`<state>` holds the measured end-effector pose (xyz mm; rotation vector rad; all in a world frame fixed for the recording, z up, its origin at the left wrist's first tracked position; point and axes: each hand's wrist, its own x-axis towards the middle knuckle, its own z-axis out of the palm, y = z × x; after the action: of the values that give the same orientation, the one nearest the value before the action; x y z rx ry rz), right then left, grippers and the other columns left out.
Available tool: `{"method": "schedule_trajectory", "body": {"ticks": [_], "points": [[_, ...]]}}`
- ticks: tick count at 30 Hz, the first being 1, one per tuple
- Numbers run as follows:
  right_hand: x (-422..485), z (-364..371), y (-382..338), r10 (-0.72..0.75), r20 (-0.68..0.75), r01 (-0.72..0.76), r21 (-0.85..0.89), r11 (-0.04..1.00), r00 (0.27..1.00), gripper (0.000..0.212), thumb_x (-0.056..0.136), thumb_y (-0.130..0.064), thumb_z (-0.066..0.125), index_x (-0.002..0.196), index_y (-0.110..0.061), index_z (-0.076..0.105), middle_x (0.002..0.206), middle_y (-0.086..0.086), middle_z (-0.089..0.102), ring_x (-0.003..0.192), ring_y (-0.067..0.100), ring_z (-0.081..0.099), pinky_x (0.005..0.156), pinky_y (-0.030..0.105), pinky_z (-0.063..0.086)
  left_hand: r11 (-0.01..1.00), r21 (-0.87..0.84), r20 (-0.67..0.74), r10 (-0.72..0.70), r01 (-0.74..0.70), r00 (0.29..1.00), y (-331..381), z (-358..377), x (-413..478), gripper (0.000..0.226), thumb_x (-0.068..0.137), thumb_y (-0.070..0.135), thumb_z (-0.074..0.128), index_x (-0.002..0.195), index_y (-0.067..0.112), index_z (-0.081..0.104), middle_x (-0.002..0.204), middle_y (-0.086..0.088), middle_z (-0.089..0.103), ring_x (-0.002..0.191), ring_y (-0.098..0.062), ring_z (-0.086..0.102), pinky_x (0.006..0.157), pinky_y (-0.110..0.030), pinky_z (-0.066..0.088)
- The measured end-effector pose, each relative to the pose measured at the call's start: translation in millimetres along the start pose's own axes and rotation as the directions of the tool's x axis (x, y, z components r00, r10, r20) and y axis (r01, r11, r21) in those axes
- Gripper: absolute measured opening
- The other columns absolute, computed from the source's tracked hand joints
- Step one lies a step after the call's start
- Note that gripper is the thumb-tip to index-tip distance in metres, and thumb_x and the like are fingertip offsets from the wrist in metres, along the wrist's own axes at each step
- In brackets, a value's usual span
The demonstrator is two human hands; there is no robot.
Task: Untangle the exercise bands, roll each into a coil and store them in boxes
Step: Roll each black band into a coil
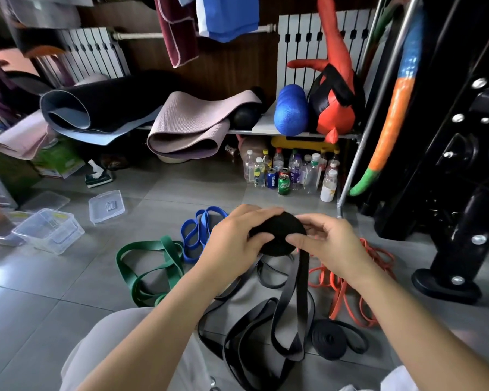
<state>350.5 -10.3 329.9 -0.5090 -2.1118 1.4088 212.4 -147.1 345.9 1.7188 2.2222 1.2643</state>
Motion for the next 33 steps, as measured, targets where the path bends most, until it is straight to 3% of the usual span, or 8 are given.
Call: {"method": "schedule_trajectory", "body": {"ticks": [4, 8, 11, 13, 16, 23, 27, 33], "points": [[1.0, 1.1, 0.0, 0.045, -0.006, -0.043, 0.157, 0.987, 0.999, 0.028, 0.072, -0.007, 0.075, 0.089, -0.027, 0.067, 0.083, -0.017, 0.073, 0.084, 0.001, 0.068, 0.078, 0.017, 0.054, 0.946, -0.298, -0.099, -0.160, 0.124, 0.982, 2.9, -5.1, 4.9, 0.064, 0.083, 0.008, 0.067, 0.106, 0.066, 0.053, 0.100, 0.024, 0.058, 0.096, -0.001, 0.058, 0.085, -0.019, 0.050], [0.2, 4.1, -2.2, 0.056, -0.009, -0.051, 0.296, 0.954, 0.998, 0.026, 0.075, -0.006, 0.071, 0.095, -0.021, 0.067, 0.091, -0.007, 0.074, 0.090, 0.009, 0.069, 0.078, 0.017, 0.053, 0.857, -0.486, -0.052, -0.227, 0.174, 0.972, 2.2, -3.2, 6.9, 0.061, 0.083, 0.001, 0.065, 0.101, 0.059, 0.056, 0.107, 0.014, 0.061, 0.098, -0.019, 0.065, 0.071, -0.031, 0.058], [0.3, 2.2, -1.0, 0.011, 0.011, -0.012, 0.093, 0.996, 1.000, 0.028, 0.077, -0.005, 0.072, 0.097, -0.024, 0.068, 0.086, -0.019, 0.072, 0.088, -0.001, 0.067, 0.081, 0.013, 0.050, 0.957, -0.184, 0.008, -0.227, 0.225, 0.974, -0.6, 0.0, 3.2, 0.045, 0.081, 0.013, 0.070, 0.103, 0.044, 0.045, 0.110, 0.014, 0.055, 0.106, -0.015, 0.058, 0.081, -0.027, 0.052], [0.3, 2.5, 1.4, -0.001, 0.042, 0.005, -0.085, 0.996, 0.999, 0.025, 0.079, -0.010, 0.072, 0.101, -0.021, 0.069, 0.089, -0.016, 0.071, 0.088, -0.001, 0.066, 0.081, 0.016, 0.050, 0.983, 0.168, 0.044, -0.089, 0.080, 0.995, -1.5, 1.4, -1.6, 0.053, 0.080, 0.024, 0.071, 0.122, 0.037, 0.041, 0.121, 0.010, 0.051, 0.113, -0.012, 0.051, 0.084, -0.025, 0.045], [0.3, 3.3, 2.2, -0.012, 0.057, 0.020, -0.157, 0.987, 0.998, 0.025, 0.079, -0.014, 0.073, 0.097, -0.031, 0.068, 0.091, -0.011, 0.071, 0.089, 0.005, 0.066, 0.082, 0.024, 0.051, 0.956, 0.265, 0.095, 0.106, -0.128, 0.990, 1.2, 3.5, -4.9, 0.056, 0.084, 0.016, 0.064, 0.135, 0.032, 0.046, 0.124, 0.005, 0.054, 0.111, -0.019, 0.052, 0.089, -0.031, 0.046], [4.3, -4.3, -0.3, 0.011, -0.024, -0.008, 0.101, 0.995, 1.000, 0.034, 0.073, -0.009, 0.076, 0.092, -0.035, 0.065, 0.085, -0.019, 0.072, 0.086, 0.002, 0.068, 0.078, 0.013, 0.051, 0.987, -0.129, -0.138, -0.111, 0.093, 0.984, 1.1, -1.9, 1.7, 0.053, 0.084, 0.014, 0.065, 0.121, 0.051, 0.055, 0.097, 0.029, 0.055, 0.092, 0.008, 0.052, 0.085, -0.006, 0.039], [4.9, 1.4, -1.3, 0.031, -0.018, -0.025, 0.267, 0.963, 0.999, 0.032, 0.065, -0.017, 0.075, 0.094, -0.027, 0.066, 0.086, -0.011, 0.074, 0.088, 0.007, 0.069, 0.076, 0.015, 0.052, 0.895, -0.420, -0.168, -0.243, 0.154, 0.955, 6.2, -2.7, 4.3, 0.063, 0.083, 0.006, 0.065, 0.104, 0.065, 0.055, 0.100, 0.017, 0.063, 0.093, -0.014, 0.065, 0.080, -0.038, 0.056], [4.5, 3.6, 2.3, 0.023, -0.076, -0.003, 0.244, 0.970, 0.997, 0.033, 0.073, -0.002, 0.074, 0.103, -0.014, 0.067, 0.087, -0.010, 0.074, 0.086, 0.006, 0.069, 0.075, 0.014, 0.052, 0.801, -0.527, -0.001, -0.335, 0.284, 0.942, 8.9, 7.1, -0.3, 0.050, 0.084, 0.004, 0.065, 0.101, 0.049, 0.051, 0.114, -0.002, 0.058, 0.091, -0.014, 0.067, 0.070, -0.032, 0.058]]}}
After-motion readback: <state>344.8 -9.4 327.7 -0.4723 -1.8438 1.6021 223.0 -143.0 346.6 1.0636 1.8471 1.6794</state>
